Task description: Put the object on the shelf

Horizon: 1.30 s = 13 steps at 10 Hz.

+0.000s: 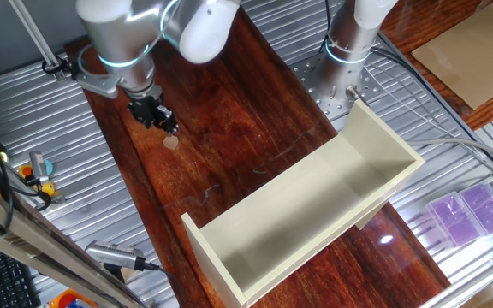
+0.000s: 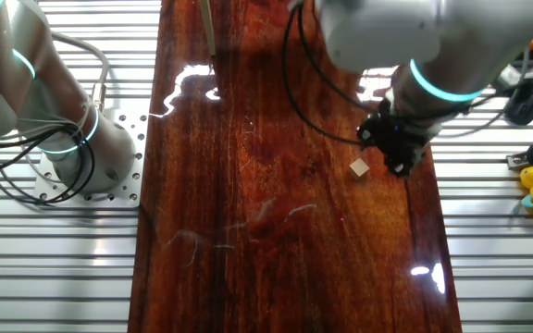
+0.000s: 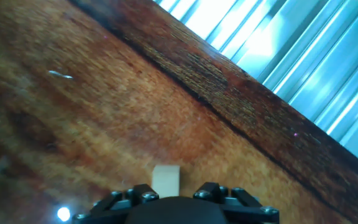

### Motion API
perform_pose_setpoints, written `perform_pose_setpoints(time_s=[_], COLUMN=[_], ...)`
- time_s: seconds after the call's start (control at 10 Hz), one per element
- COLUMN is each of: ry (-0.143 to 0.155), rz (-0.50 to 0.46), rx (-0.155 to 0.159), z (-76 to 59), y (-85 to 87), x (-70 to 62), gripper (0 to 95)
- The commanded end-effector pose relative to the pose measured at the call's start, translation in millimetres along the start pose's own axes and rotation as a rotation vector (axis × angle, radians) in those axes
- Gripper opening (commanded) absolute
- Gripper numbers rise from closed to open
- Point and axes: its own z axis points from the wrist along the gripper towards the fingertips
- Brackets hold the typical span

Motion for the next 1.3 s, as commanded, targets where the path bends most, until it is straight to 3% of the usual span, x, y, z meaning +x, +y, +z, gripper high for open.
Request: perform_pose_setpoints(time_s=[0.1,0.2,0.3,0.7,0.9,1.3], ry=[0.002,-0.002,-0.005,-0.008,-0.003,-0.014], rz=[0.016,0.03,0.048,0.061,0.083,0.104], rx=[-0.002,-0.002,-0.003,-0.004,-0.008,-0.016], z=[3.3,4.0,4.0,4.0,15.5,25.7], y=[3.1,4.1,4.1,4.1,2.0,10.8], x=[0.5,0.6,0.6,0.6,1.9,8.2], gripper=[76.0,76.0,57.0,57.0,57.0,57.0])
